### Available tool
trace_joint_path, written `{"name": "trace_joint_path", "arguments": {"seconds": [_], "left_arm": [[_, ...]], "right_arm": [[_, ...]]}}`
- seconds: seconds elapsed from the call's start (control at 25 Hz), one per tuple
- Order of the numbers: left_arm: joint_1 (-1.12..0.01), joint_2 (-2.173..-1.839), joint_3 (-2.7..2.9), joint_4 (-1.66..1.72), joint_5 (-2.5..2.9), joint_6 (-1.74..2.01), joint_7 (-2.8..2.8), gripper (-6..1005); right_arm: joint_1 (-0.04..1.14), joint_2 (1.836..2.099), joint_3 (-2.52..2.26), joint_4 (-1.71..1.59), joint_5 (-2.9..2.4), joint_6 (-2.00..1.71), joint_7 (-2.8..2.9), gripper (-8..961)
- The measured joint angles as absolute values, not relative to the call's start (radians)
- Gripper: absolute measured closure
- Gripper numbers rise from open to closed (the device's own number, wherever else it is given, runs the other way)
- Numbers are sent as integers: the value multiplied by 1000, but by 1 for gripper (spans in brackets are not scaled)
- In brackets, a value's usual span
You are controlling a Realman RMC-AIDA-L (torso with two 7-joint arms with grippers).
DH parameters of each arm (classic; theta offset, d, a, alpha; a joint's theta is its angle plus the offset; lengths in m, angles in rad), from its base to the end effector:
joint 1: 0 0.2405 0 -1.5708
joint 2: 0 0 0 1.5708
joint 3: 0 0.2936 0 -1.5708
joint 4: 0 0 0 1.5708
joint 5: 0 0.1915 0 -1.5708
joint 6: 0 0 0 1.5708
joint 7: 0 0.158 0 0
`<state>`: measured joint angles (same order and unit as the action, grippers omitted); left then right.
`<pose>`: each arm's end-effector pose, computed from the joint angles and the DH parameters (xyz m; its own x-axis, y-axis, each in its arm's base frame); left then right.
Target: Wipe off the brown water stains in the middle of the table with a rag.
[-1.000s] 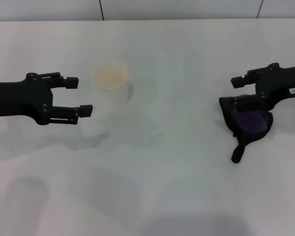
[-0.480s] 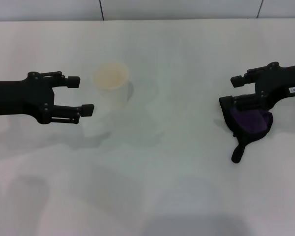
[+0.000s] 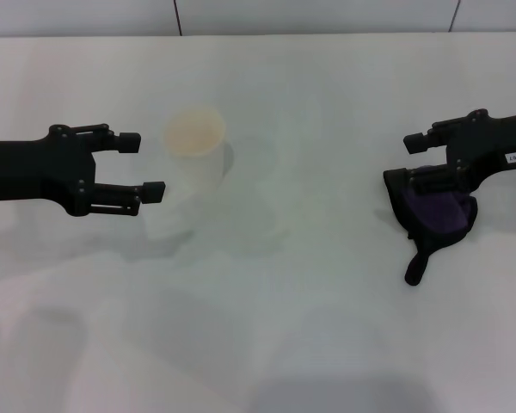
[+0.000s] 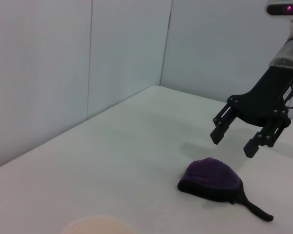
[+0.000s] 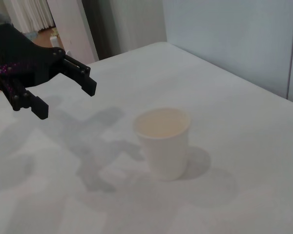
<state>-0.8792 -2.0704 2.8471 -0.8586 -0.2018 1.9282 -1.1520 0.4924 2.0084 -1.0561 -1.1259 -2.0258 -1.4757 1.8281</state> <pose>-0.2607 0.3556 0.0192 0.8779 0.2753 0.3918 0.3675 -0.9118 -0.1829 0.2406 0.3627 0.0104 0.9096 -0.3370 -0.2429 -0.3953 -0.8819 -0.2570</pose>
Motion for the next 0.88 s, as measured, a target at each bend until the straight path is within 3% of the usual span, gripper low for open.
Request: {"name": "trace_joint_path", "arguments": {"seconds": [0.88], "left_arm": [[-888,-2070,2847,-862,-203,1928,-1152,123]], "right_arm": [[495,2008,-1055,-1126,-2028,-1476,1832,317]]}}
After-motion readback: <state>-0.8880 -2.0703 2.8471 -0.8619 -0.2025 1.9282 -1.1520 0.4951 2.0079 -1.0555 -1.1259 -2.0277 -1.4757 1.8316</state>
